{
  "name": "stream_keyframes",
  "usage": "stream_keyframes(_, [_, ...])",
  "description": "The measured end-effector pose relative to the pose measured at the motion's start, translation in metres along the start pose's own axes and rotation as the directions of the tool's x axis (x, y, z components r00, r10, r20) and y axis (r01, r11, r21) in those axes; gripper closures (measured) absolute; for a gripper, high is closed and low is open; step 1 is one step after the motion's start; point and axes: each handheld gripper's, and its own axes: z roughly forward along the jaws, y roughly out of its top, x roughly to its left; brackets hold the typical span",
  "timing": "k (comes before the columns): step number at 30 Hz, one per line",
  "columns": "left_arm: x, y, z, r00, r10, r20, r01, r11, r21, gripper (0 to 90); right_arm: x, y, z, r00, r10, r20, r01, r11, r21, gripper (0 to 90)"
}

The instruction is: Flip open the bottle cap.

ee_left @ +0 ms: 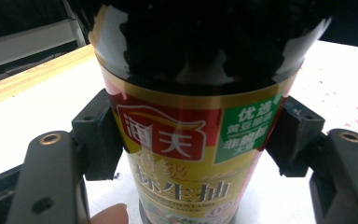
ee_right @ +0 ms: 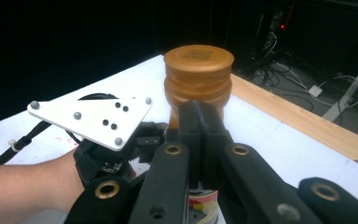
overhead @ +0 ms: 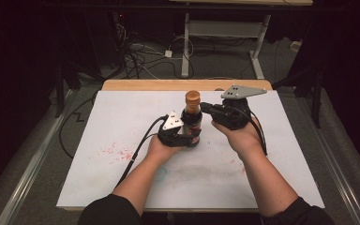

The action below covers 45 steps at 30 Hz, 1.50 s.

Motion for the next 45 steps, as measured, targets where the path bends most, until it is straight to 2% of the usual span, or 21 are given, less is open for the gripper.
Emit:
stream_keyframes(30, [-0.001, 0.0, 0.001, 1.0, 0.0, -0.008, 0.0, 1.0, -0.005, 29.0, 0.002, 0.01, 0.006, 1.0, 0.002, -0.007, -0.001, 1.0, 0.029, 90.0])
stream_keyframes(39, [-0.001, -0.001, 0.001, 0.9999, -0.001, -0.012, 0.001, 1.0, -0.006, 29.0, 0.001, 0.01, 0.006, 1.0, 0.007, -0.001, -0.007, 1.0, 0.017, 90.0])
stream_keyframes(40, [0.001, -0.001, 0.0, 0.9995, 0.014, -0.029, -0.014, 0.9999, 0.009, 29.0, 0.002, 0.01, 0.007, 1.0, 0.009, -0.002, -0.009, 1.0, 0.016, 90.0])
stream_keyframes(41, [-0.001, -0.001, 0.001, 0.9999, 0.0, -0.012, 0.0, 1.0, -0.005, 29.0, 0.001, 0.01, 0.007, 1.0, 0.008, -0.002, -0.008, 1.0, 0.015, 90.0])
stream_keyframes(45, [-0.001, -0.001, 0.001, 0.9999, -0.001, -0.013, 0.001, 1.0, -0.007, 29.0, 0.001, 0.011, 0.007, 1.0, 0.007, -0.001, -0.007, 1.0, 0.005, 90.0])
